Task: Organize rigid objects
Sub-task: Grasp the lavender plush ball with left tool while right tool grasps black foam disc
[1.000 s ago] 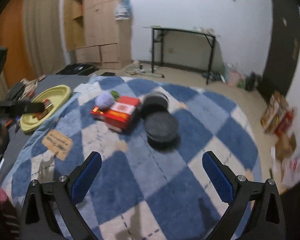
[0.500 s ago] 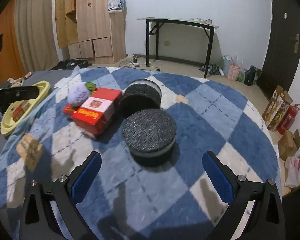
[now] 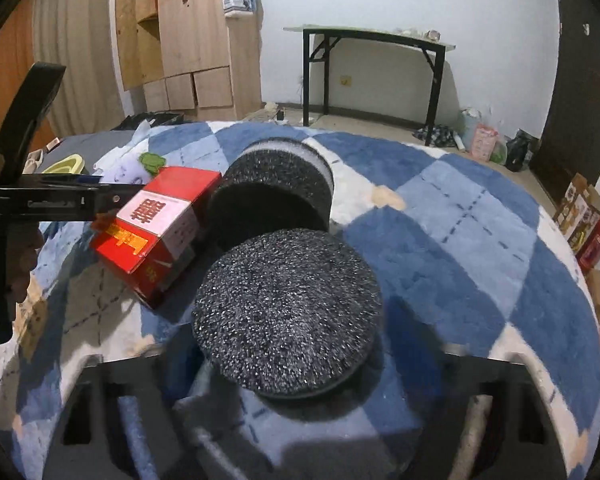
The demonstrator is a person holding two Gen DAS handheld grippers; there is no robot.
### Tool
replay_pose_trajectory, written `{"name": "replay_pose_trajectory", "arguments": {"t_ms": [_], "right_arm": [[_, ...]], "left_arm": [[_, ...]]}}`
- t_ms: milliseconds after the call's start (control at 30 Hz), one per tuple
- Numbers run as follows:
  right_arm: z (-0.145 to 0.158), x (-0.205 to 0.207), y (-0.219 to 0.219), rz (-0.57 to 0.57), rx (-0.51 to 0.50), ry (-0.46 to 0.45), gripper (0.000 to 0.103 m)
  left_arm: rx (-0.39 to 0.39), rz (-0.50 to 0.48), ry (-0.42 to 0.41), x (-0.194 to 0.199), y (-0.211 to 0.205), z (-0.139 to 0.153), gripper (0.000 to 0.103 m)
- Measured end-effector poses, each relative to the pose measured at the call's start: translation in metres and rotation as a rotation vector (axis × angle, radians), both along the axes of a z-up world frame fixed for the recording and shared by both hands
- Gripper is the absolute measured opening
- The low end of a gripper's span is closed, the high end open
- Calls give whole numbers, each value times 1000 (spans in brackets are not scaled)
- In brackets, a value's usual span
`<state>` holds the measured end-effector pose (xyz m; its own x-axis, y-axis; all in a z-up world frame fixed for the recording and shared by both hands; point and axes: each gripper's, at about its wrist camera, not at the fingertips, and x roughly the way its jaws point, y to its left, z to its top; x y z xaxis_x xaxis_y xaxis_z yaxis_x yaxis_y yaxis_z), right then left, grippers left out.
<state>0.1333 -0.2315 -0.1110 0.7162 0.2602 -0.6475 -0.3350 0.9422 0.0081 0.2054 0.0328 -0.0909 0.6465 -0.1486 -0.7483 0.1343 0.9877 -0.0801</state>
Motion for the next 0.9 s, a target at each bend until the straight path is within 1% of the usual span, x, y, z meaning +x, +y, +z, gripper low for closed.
{"name": "replay_pose_trajectory", "arguments": {"t_ms": [33,67,133,167,267,367,467,567,600,700,767,833,900], "right_arm": [[-1,0,0,0,1,0,70],[-2,1,-1,2,6,-3,69],[2,-1,-5,0,24,-24,69],[4,-3,-7,-5,34,-37,69],[9,-9,-13,-33,35,-61,69],[17,-15,-21,-60,48,-66,69],[25,-26,-30,-88,72,-65,69],[27,-38,-35,-107,73,-54,69],[25,-42,-35,-106,64,-47,69],[20,-56,-34,-89,20,-39,69],[18,-63,-34,-79,-10,-42,69],[18,-67,-35,-79,-29,-48,69],[14,-64,-37,-92,-29,-44,69]], "left_arm": [[3,2,-8,-1,0,1,57],[-2,5,-10,-1,1,2,57],[-38,6,-2,-3,5,6,57],[-38,7,-4,-5,5,9,57],[-40,2,-30,-19,7,29,57],[-61,-9,-26,-33,12,48,57],[-32,-13,-27,-47,9,59,58],[14,-12,-3,-53,3,47,58],[7,-4,3,-55,4,39,58],[-61,34,10,-61,11,16,58],[-79,63,19,-63,15,4,58],[-69,82,36,-65,15,-3,58],[-58,92,23,-70,17,-2,59]]}}
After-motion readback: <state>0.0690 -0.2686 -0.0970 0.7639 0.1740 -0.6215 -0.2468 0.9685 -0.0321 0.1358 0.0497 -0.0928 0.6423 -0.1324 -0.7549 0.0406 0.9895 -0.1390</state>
